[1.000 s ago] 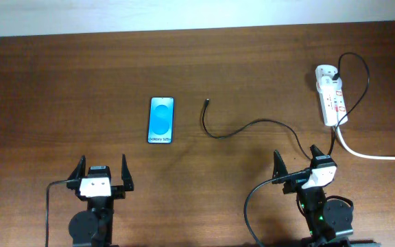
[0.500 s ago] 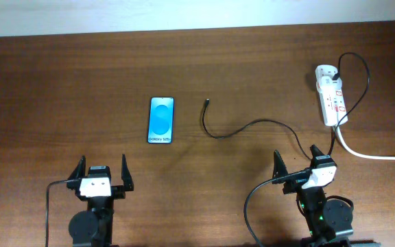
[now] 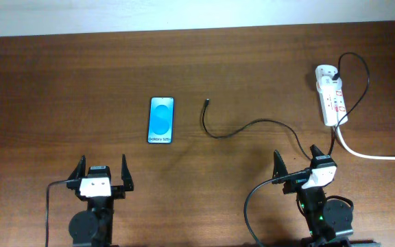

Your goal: Plug charger to phone and switch on socket

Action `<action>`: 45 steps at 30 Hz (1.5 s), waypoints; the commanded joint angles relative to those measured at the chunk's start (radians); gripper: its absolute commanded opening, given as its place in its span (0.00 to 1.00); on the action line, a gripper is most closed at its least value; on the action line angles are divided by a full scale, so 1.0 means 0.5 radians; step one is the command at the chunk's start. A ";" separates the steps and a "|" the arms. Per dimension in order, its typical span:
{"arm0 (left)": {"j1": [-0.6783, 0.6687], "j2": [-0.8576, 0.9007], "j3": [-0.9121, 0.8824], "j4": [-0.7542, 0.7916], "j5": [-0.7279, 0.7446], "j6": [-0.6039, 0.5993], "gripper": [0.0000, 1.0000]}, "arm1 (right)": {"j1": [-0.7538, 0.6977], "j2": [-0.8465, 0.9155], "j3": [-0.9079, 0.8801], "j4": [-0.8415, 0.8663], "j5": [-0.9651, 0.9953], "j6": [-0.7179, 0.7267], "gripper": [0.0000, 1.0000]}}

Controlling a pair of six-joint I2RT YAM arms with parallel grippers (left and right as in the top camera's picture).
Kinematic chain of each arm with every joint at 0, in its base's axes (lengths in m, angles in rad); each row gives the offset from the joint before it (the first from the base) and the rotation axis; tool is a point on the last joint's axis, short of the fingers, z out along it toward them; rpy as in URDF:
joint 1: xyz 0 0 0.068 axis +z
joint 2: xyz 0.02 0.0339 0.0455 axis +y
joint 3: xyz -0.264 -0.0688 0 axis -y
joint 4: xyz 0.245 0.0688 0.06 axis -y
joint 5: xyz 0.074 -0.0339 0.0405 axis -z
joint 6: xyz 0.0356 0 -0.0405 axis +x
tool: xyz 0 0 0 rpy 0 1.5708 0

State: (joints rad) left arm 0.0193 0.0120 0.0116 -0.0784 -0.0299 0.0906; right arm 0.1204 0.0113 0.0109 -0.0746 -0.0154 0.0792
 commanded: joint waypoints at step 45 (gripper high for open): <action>-0.322 1.514 1.444 -0.339 0.695 -0.150 0.99 | -0.006 -0.002 -0.011 -0.008 0.004 0.006 0.98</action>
State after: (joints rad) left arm -0.0742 0.6231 0.6064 -0.2028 0.3042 0.0151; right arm 0.1204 0.0147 0.0109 -0.0750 -0.0154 0.0792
